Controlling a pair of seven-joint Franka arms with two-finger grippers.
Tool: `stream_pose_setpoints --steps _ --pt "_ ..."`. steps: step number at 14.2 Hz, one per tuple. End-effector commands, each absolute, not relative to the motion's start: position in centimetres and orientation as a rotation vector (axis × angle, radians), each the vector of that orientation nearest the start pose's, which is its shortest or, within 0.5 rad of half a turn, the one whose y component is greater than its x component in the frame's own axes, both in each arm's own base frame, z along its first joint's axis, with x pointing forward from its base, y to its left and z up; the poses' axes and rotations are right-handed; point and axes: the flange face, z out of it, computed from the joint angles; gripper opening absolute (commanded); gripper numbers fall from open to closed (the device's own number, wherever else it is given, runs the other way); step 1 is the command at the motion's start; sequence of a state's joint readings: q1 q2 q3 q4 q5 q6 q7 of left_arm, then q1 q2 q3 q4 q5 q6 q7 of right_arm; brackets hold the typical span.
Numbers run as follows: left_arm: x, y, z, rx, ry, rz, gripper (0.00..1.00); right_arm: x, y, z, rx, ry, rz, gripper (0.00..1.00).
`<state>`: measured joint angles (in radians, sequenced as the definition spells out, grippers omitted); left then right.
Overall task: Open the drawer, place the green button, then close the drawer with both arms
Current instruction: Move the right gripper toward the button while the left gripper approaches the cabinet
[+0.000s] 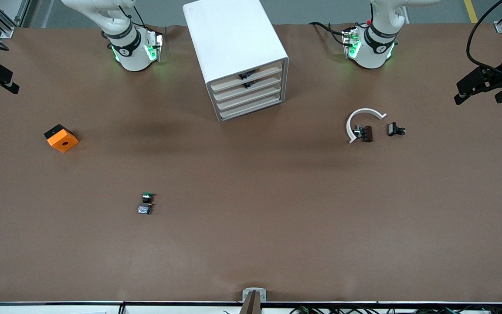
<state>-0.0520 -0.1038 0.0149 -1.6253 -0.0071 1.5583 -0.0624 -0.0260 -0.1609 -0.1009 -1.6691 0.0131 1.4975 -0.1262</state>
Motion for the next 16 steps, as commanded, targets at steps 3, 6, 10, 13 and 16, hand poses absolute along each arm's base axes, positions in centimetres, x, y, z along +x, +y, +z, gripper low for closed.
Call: stream_pose_setpoints --steps 3,6,10,13,16 --pt "51.9 -2.0 65.5 -3.166 -0.042 -0.039 1.0 48.6 -6.7 66.2 -3.101 0.014 0.006 1.0" --pt "52.0 -1.6 65.3 -3.166 -0.057 -0.03 1.0 48.6 -6.6 66.2 -3.102 0.009 0.006 1.0" --pt "53.5 0.1 62.5 -3.159 -0.174 0.057 1.0 49.0 -6.9 66.1 -3.104 0.002 0.003 1.0" --pt "56.0 0.0 58.4 -3.151 -0.18 0.142 1.0 50.3 -7.2 65.3 -3.117 0.005 0.022 1.0" --pt "58.9 -0.6 53.3 -3.152 -0.187 0.189 1.0 53.1 -7.2 61.2 -3.114 0.007 0.14 1.0"
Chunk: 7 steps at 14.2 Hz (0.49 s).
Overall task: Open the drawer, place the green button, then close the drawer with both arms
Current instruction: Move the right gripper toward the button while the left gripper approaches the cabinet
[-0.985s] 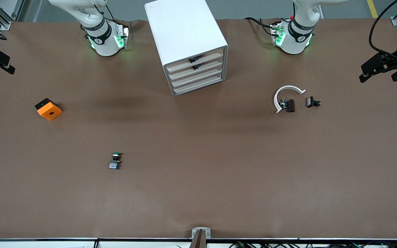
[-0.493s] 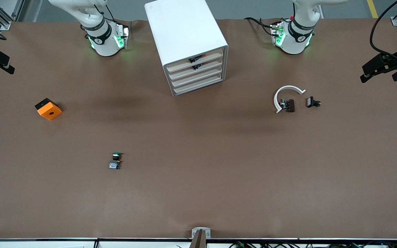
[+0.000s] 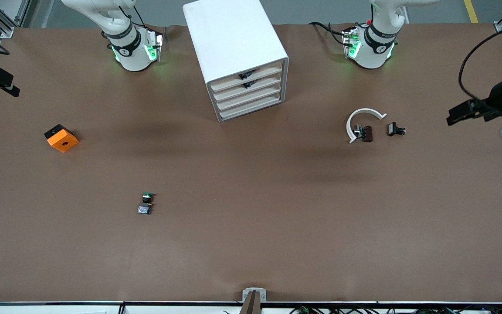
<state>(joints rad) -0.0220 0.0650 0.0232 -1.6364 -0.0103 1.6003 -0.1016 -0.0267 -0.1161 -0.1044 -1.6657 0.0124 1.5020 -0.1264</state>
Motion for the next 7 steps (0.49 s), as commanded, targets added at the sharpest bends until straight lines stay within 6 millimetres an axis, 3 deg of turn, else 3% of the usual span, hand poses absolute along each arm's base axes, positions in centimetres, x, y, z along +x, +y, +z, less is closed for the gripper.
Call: stream_pose_setpoints --steps 1,2,3,5,7 --pt "59.9 -0.9 51.5 -3.151 -0.196 0.201 1.0 54.1 -7.4 59.2 -3.1 0.016 0.189 1.0" --pt "60.7 -1.1 49.9 -3.148 -0.205 0.211 1.0 55.3 -7.4 57.5 -3.102 0.008 0.233 1.0" --pt "61.5 -1.6 48.0 -3.145 -0.209 0.218 1.0 55.4 -7.6 57.6 -3.113 0.008 0.222 1.0" --pt "62.8 -3.0 45.0 -3.147 -0.221 0.223 1.0 56.8 -8.3 55.1 -3.121 0.022 0.258 1.0" --pt "63.8 -4.7 42.9 -3.15 -0.307 0.209 1.0 57.6 -10.2 54.7 -3.13 0.067 0.2 1.0"
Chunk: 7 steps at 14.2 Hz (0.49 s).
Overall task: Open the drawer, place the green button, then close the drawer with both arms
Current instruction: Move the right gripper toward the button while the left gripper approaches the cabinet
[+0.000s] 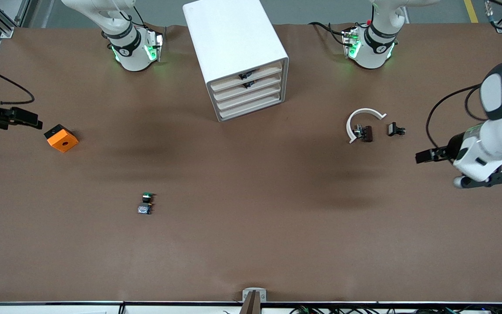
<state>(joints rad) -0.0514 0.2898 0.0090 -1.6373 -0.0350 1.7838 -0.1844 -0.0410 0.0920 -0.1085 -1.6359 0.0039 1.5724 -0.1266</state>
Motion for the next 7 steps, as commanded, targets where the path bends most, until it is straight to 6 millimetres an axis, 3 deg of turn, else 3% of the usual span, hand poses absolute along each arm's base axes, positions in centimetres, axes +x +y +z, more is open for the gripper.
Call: stream_pose_setpoints --steps 1,3,7 --pt "64.0 -6.1 42.1 -3.143 -0.334 0.208 1.0 57.8 -10.4 54.5 -3.131 0.074 0.198 1.0" --pt "64.4 -9.3 39.7 -3.115 -0.418 0.218 1.0 58.4 -9.8 53.9 -3.123 0.093 0.156 1.0" --pt "63.6 -15.8 36.5 -3.036 -0.625 0.278 1.0 61.1 -8.5 48.4 -3.028 0.166 0.124 1.0"
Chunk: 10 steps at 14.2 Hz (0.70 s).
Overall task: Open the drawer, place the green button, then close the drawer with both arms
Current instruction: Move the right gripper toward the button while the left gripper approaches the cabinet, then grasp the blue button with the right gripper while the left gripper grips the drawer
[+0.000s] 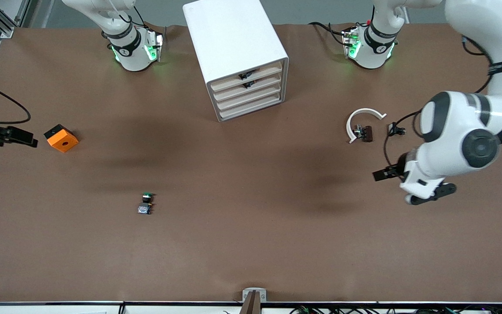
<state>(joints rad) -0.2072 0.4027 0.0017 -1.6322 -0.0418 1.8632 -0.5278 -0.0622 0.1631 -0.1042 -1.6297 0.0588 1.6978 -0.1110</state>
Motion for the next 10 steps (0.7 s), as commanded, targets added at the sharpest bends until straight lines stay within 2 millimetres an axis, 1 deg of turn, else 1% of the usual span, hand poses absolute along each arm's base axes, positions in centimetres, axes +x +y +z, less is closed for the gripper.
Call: stream_pose_setpoints --steps 1,2,3,5,6,7,9,10 --pt "63.9 -17.4 36.4 -3.02 -0.688 0.268 1.0 61.7 -8.3 47.1 -3.026 0.173 0.096 1.0" --pt "64.1 -19.0 36.1 -2.988 -0.793 0.277 1.0 62.3 -7.2 46.2 -3.03 0.168 0.087 1.0" --pt "63.9 -21.4 35.8 -2.975 -0.906 0.304 1.0 63.3 -5.7 44.8 -3.037 0.198 0.069 1.0" --pt "63.4 -25.0 34.7 -2.945 -1.14 0.422 1.0 64.8 -2.2 42.2 -3.051 0.233 0.044 1.0" --pt "63.2 -26.5 33.6 -2.919 -1.239 0.498 1.0 65.4 -0.9 40.9 -3.061 0.225 0.029 1.0" --pt "63.0 -28.4 32.8 -2.903 -1.306 0.57 1.0 65.9 0.2 39.2 -3.069 0.202 0.03 1.0" --pt "62.4 -30.6 30.5 -2.848 -1.415 0.711 1.0 66.5 1.4 36.5 -3.076 0.178 0.039 1.0" --pt "61.9 -31.7 29.7 -2.814 -1.465 0.779 1.0 66.7 2.8 35.0 -3.083 0.148 0.037 1.0"
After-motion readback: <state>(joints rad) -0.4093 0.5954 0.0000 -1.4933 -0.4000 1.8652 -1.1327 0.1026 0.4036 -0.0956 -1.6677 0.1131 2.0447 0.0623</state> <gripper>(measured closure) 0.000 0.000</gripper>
